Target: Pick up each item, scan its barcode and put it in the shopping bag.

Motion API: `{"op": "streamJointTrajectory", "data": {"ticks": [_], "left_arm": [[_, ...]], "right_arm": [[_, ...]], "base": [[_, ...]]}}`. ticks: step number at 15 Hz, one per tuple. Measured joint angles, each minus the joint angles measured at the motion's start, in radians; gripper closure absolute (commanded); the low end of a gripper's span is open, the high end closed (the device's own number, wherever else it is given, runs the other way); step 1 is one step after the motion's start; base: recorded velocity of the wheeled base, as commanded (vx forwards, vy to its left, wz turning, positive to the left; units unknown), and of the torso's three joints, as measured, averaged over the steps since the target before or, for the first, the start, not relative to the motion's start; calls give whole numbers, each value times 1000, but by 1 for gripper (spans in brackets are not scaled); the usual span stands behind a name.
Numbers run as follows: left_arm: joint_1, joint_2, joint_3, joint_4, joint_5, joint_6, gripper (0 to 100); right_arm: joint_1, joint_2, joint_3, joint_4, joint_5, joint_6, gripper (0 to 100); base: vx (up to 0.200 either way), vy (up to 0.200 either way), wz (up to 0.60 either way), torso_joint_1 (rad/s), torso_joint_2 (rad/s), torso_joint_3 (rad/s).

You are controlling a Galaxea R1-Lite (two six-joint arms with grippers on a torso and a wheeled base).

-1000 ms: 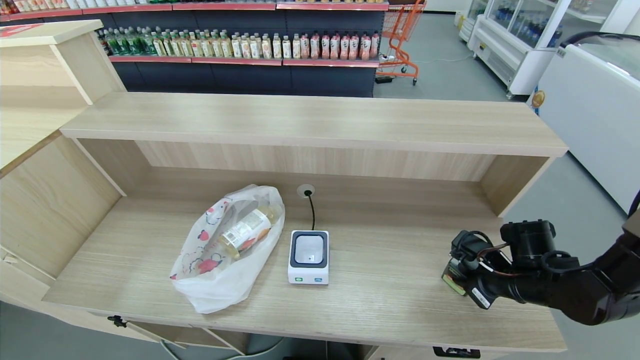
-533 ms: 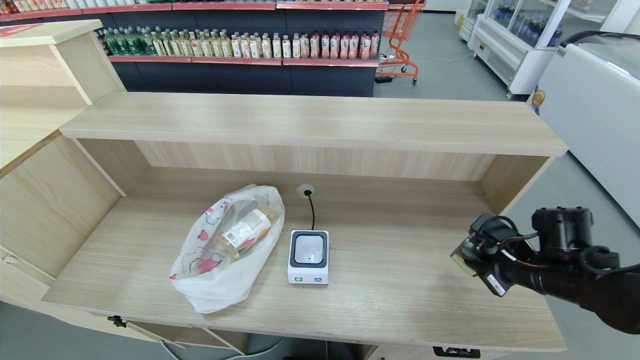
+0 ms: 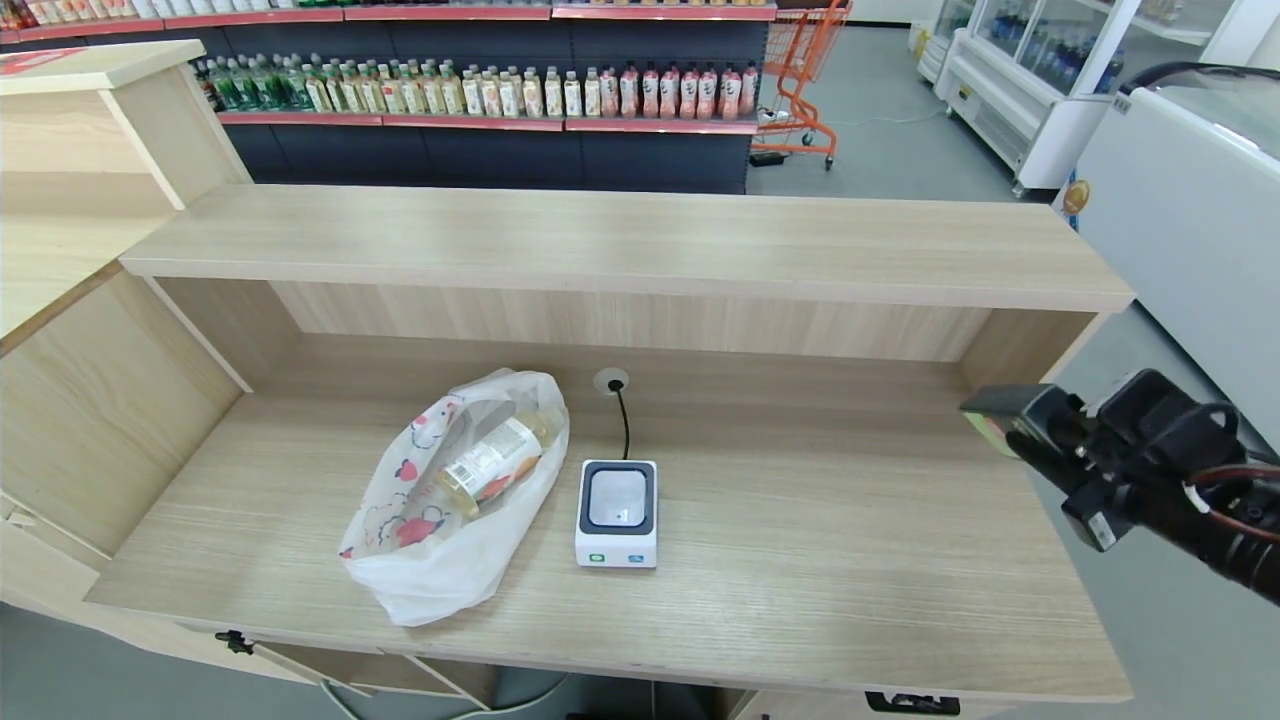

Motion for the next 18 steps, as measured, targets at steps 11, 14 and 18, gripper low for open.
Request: {"op": "streamJointTrajectory", "data": {"ticks": [11,14,18], "left_arm": [[0,0,0,0,0,0,0],[0,0,0,0,0,0,0],[0,0,0,0,0,0,0]], "right_arm": [[410,16,-17,273,717,-1643,100],[450,83,-26,274,759,-1739,100],[454,125,-43,237,763,-1756,100]], "base": [[0,0,0,0,0,0],[0,0,0,0,0,0],[0,0,0,0,0,0]]}}
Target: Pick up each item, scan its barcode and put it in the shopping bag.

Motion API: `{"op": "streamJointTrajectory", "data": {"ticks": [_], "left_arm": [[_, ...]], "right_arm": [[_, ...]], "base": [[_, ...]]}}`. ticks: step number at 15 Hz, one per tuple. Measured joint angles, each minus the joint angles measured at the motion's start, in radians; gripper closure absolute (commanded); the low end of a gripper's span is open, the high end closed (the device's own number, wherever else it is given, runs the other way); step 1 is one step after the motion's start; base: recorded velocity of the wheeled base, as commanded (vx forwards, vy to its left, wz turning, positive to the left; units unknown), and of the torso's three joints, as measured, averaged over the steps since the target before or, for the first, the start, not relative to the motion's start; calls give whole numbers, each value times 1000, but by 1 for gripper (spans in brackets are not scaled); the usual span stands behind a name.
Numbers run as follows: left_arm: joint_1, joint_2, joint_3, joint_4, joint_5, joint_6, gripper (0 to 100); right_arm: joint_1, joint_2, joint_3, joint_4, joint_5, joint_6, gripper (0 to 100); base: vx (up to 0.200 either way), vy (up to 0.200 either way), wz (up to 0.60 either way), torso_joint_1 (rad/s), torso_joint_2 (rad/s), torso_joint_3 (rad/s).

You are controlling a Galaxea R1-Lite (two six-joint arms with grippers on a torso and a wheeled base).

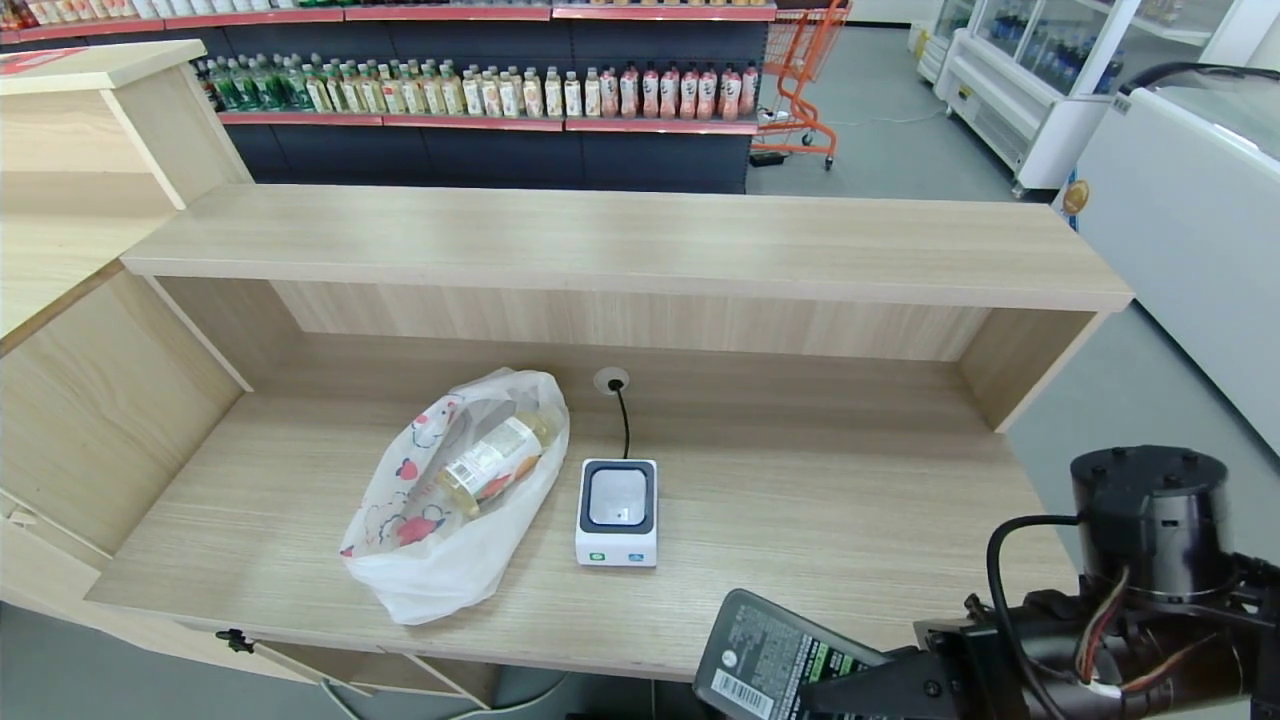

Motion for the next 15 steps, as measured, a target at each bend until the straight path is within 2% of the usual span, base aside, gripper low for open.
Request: {"op": "streamJointTrajectory", "data": {"ticks": [2,7,15], "left_arm": [[0,0,0,0,0,0,0],[0,0,0,0,0,0,0],[0,0,0,0,0,0,0]], "right_arm": [[0,23,-26,-69,-1,0,100],[1,86,-105,-127,-4,-1,100],[64,196,-221,-140,-5,3,100]], "base": [[0,0,0,0,0,0],[0,0,0,0,0,0],[0,0,0,0,0,0]]}}
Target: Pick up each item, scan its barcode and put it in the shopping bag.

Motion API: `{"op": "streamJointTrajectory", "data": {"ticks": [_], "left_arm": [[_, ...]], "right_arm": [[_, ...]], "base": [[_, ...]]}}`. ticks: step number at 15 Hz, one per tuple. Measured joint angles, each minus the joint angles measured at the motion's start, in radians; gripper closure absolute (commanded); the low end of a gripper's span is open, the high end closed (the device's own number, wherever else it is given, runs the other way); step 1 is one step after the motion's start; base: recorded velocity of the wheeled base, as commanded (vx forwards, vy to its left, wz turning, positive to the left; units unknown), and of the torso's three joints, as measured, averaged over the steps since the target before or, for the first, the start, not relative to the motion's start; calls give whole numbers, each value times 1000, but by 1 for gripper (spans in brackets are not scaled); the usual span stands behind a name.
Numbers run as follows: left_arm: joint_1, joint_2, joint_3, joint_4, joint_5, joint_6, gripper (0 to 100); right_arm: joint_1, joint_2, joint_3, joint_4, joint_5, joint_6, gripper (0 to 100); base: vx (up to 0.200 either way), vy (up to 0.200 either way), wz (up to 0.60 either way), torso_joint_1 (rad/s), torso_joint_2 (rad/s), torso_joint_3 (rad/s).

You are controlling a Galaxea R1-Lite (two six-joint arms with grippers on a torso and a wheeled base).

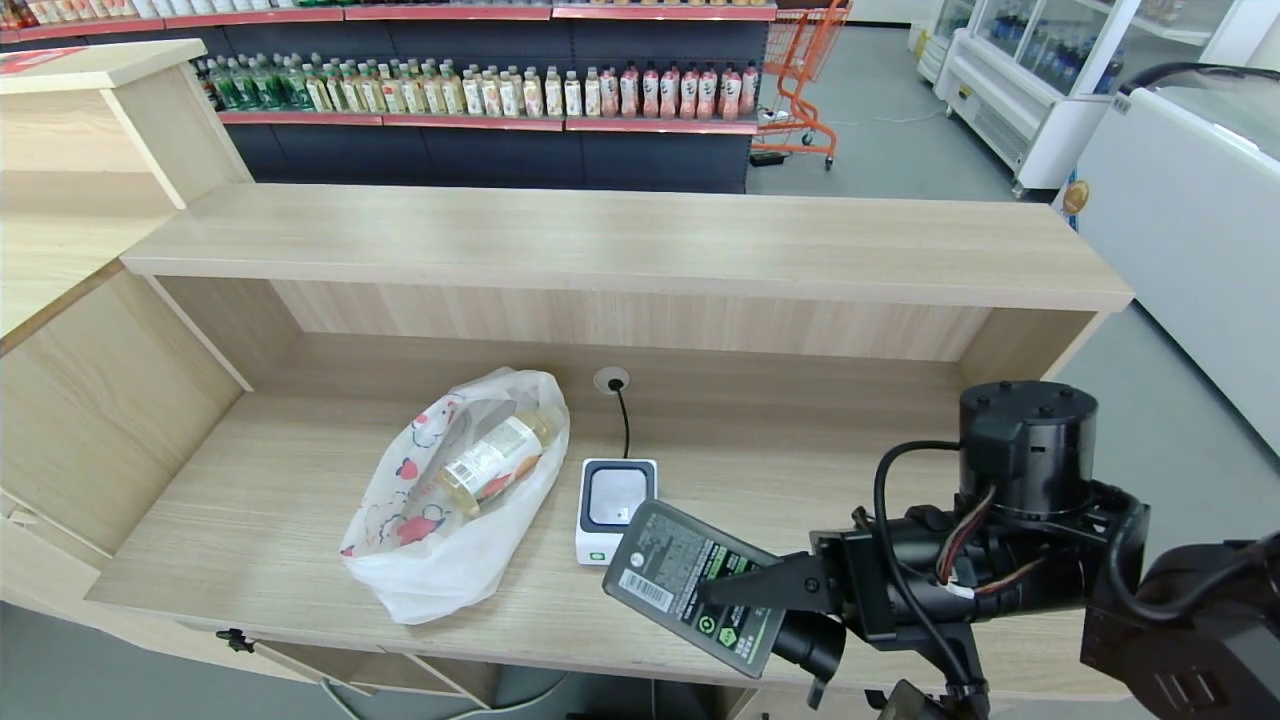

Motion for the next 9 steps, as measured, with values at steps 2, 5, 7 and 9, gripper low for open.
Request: {"op": "streamJointTrajectory", "data": {"ticks": [2,5,7,9], "left_arm": [[0,0,0,0,0,0,0],[0,0,0,0,0,0,0],[1,0,0,0,0,0,0],[0,0,0,0,0,0,0]], "right_arm": [[3,13,-8,0,0,0,100],[6,25,-12,1,0,2,100],[7,29,-14,0,0,6,100],[7,32,-15,0,0,11,100]], "base": [[0,0,0,0,0,0],[0,0,0,0,0,0],[0,0,0,0,0,0],[0,0,0,0,0,0]]}}
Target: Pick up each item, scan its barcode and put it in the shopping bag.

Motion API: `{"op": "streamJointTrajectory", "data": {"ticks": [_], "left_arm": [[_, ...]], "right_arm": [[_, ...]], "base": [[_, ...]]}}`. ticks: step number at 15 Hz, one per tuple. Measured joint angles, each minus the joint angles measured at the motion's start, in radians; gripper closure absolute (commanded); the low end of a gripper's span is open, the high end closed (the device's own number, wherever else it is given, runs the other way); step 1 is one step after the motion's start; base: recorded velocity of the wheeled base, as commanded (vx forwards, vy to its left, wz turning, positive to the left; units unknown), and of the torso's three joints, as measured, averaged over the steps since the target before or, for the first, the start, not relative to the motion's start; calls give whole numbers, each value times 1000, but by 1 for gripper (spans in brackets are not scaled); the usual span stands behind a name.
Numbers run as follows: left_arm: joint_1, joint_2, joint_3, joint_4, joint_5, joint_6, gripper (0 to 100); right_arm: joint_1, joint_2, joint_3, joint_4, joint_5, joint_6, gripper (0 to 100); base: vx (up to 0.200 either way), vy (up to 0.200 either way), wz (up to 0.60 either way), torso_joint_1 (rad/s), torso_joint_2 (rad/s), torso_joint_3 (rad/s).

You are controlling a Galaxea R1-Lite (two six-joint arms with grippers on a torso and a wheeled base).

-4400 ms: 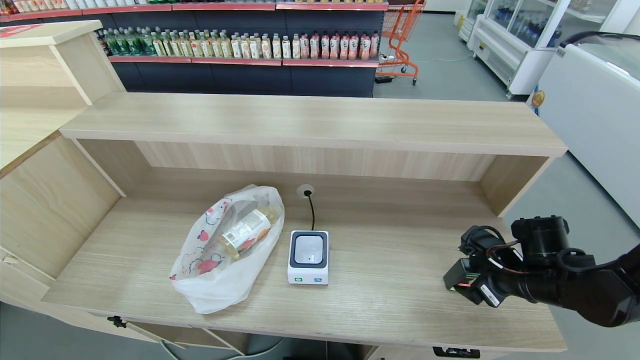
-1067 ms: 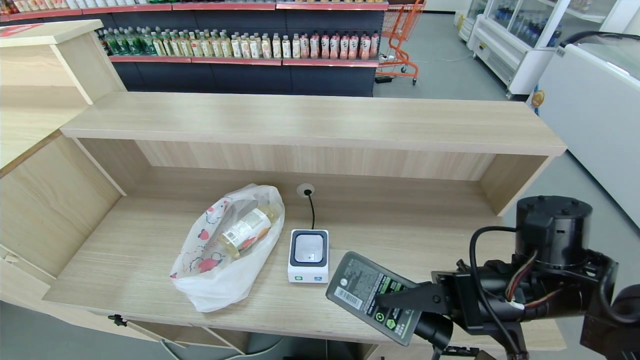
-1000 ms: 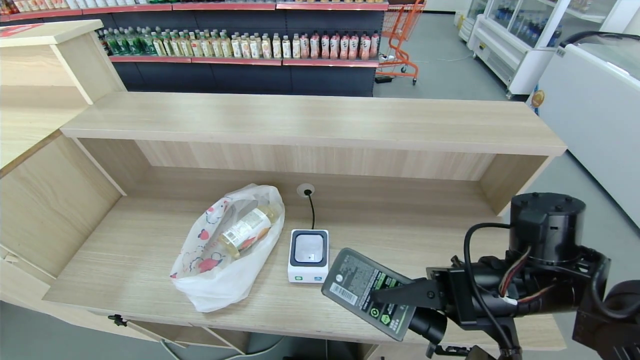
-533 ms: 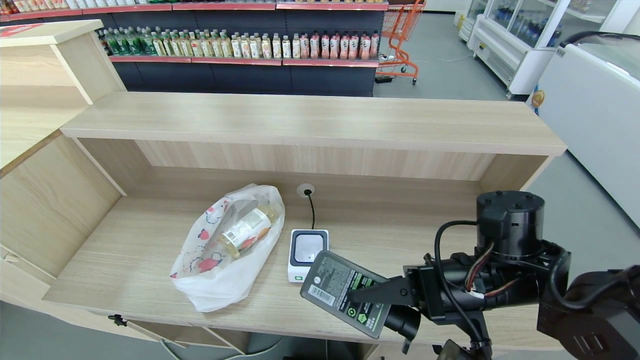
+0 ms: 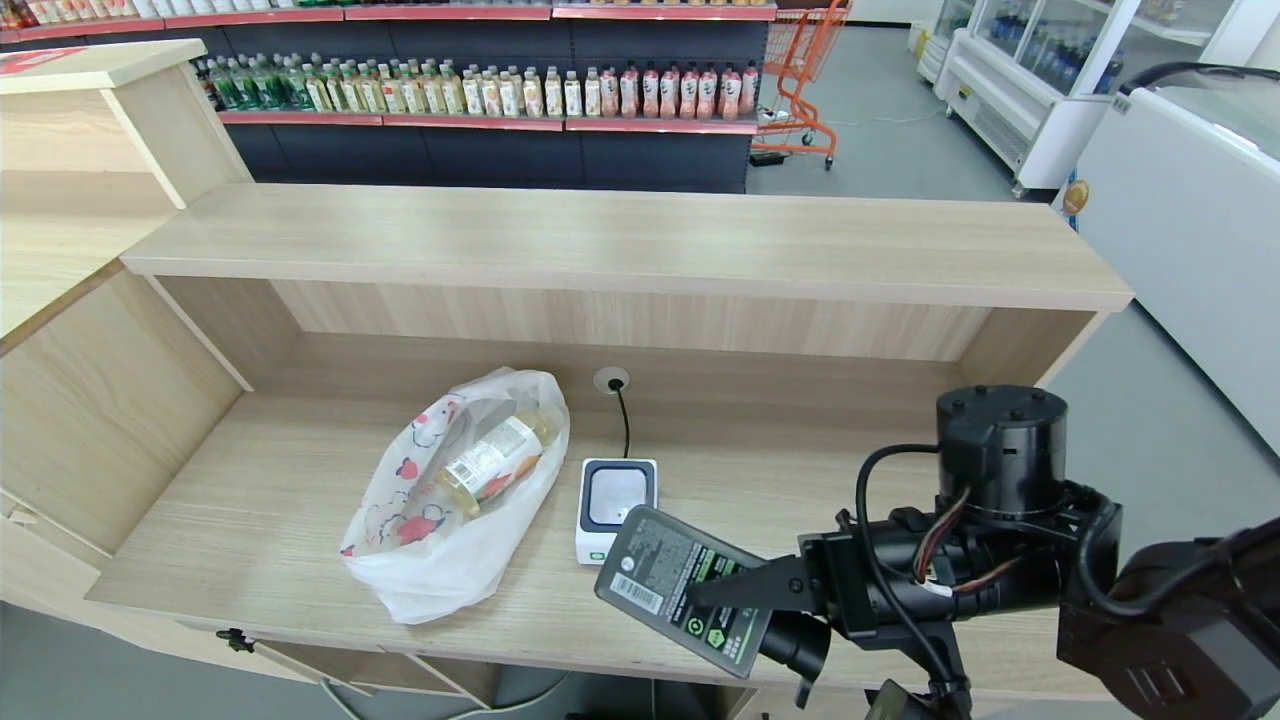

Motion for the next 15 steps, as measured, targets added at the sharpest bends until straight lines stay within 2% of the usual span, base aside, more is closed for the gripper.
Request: {"op": "streamJointTrajectory", "data": {"ticks": [5,6,8,9,12,15], "left_arm": [[-1,0,0,0,0,0,0],[-1,0,0,0,0,0,0],[0,0,0,0,0,0,0],[0,0,0,0,0,0,0],[0,0,0,0,0,0,0],[0,0,0,0,0,0,0]], "right_arm": [[0,3,-5,1,0,18,100],[-1,3,-7,4,0,48,100],[-1,-12,-10,4,-2,230,100],[-2,-33,-10,3,-13,361,100],[-44,-194,-2,5,-170,876,100],[-159,-349,49,35,-308,1630,100]], "base": [[0,0,0,0,0,0],[0,0,0,0,0,0],[0,0,0,0,0,0],[0,0,0,0,0,0],[0,0,0,0,0,0],[0,0,0,0,0,0]]}}
